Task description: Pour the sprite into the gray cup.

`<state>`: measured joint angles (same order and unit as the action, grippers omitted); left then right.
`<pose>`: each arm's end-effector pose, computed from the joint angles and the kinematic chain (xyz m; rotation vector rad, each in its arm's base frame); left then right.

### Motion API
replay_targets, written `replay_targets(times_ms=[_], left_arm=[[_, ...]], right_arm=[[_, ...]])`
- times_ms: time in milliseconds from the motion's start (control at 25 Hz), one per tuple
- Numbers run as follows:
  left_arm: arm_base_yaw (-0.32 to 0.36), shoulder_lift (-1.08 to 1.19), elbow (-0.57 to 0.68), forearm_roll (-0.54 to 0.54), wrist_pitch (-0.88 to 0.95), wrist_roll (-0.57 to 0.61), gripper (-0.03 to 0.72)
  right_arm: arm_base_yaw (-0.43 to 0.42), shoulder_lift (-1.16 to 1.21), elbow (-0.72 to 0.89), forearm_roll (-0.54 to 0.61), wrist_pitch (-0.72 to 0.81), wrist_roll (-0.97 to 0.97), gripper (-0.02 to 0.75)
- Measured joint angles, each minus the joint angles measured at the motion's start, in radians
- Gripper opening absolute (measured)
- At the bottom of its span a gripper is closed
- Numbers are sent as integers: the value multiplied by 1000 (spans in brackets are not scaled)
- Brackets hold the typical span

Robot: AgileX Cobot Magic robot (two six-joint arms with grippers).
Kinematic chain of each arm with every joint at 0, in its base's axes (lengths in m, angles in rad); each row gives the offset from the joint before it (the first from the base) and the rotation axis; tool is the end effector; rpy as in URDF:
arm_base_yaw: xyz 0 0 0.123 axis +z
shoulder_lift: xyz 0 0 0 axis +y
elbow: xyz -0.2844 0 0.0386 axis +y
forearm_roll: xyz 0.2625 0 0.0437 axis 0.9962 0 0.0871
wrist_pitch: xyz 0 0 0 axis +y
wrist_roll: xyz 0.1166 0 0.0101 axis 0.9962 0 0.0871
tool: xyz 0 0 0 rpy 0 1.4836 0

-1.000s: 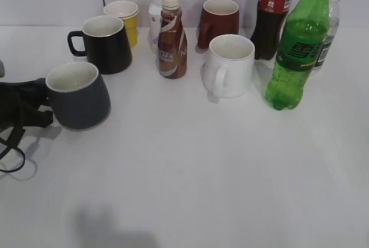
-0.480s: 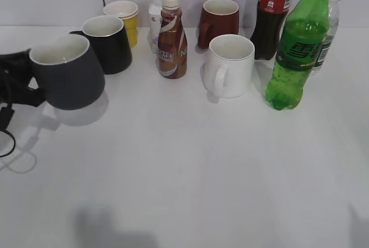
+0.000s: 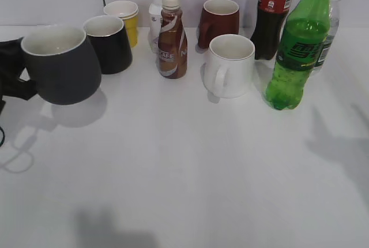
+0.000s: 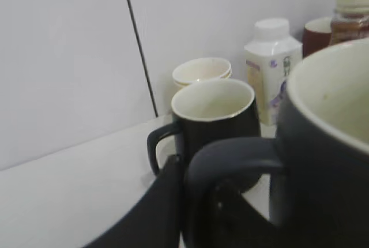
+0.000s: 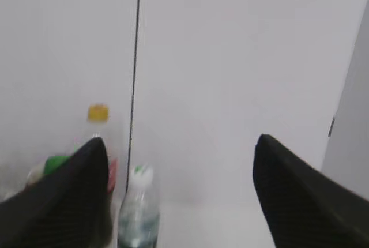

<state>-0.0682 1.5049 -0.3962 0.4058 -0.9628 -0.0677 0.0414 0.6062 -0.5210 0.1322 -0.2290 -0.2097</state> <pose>0.2829 -0.0573 0.1828 0.4453 1.6076 -0.1960 0.1675 0.0034 0.3644 -0.0568 1.3408 -0.0535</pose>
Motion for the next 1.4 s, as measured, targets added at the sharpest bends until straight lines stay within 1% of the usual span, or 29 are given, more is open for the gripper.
replay_targets(times_ms=[80, 240, 320, 440, 520, 600, 720, 880, 1040, 1120, 1200, 1280, 1320, 1400], left_arm=[[0, -20, 0, 23, 4, -5, 49], [0, -42, 0, 57, 5, -10, 49], [0, -42, 0, 60, 9, -10, 49], [0, -42, 0, 66, 30, -13, 49], [0, -42, 0, 67, 43, -13, 49], [0, -42, 0, 69, 50, -13, 49], [0, -42, 0, 70, 52, -13, 49], [0, -42, 0, 70, 53, -13, 49], [0, -42, 0, 71, 53, -13, 49], [0, -42, 0, 71, 53, -13, 49], [0, -42, 0, 71, 53, -13, 49], [0, -42, 0, 71, 53, -13, 49], [0, -42, 0, 71, 53, -13, 49], [0, -42, 0, 73, 53, -13, 49]], right_arm=[[0, 70, 0, -25, -71, 46, 588], [0, 176, 25, -106, -90, 210, 587], [0, 208, 90, -132, -100, 304, 573], [0, 218, 202, -159, -157, 442, 525], [0, 218, 254, -228, -178, 527, 499], [4, 229, 285, -310, -183, 607, 490], [50, 264, 290, -380, -186, 666, 486], [186, 352, 290, -400, -172, 648, 483], [320, 464, 269, -387, -156, 585, 483], [351, 530, 256, -320, -158, 507, 483], [360, 599, 254, -188, -187, 389, 483], [360, 681, 254, -80, -272, 276, 483], [360, 715, 254, -50, -324, 246, 483], [360, 793, 254, -22, -480, 204, 486]])
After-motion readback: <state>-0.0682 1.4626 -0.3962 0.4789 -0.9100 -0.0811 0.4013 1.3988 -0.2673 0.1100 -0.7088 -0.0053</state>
